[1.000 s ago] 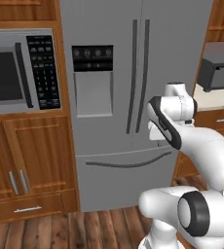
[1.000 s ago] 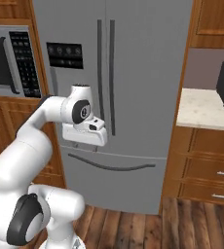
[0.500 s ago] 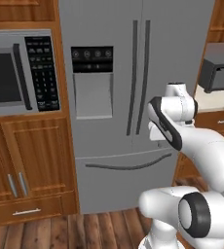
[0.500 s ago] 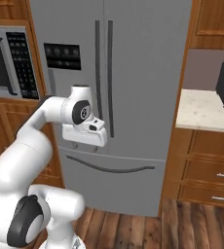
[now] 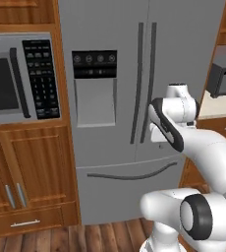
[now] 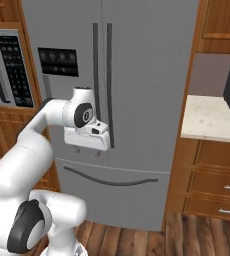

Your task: Place one of the steaks on the plate and the other in the bowl. Then place the bowl in the fridge.

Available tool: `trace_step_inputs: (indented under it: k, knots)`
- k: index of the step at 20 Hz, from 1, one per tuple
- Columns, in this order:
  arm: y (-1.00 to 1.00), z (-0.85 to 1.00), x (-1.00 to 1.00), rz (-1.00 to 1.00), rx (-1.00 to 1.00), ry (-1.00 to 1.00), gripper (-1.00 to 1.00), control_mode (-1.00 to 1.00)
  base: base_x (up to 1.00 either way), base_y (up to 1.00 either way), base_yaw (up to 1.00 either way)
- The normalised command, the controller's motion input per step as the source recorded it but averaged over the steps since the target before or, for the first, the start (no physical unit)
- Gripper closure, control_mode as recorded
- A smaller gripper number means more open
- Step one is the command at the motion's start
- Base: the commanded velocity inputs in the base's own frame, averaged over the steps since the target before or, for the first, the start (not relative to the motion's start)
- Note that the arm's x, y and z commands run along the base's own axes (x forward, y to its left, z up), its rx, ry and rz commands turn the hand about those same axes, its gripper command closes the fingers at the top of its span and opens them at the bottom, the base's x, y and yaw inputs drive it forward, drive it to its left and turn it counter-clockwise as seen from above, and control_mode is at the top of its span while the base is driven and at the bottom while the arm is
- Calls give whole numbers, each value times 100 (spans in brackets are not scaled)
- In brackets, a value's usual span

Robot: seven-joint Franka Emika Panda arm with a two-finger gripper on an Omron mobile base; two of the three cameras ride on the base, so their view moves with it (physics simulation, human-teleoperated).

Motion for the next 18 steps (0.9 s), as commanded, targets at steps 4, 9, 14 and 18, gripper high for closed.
trace_step_inputs:
  k: [4, 9, 14, 18]
  knots:
    - [0, 0, 0, 0, 0, 0, -100, 100, 40, -1, 0]
    - [0, 0, 0, 0, 0, 0, -100, 100, 20, 0, 0]
    - [0, 0, 0, 0, 0, 0, -100, 100, 0, 0, 0]
    - [0, 0, 0, 0, 0, 0, -100, 100, 6, 0, 0]
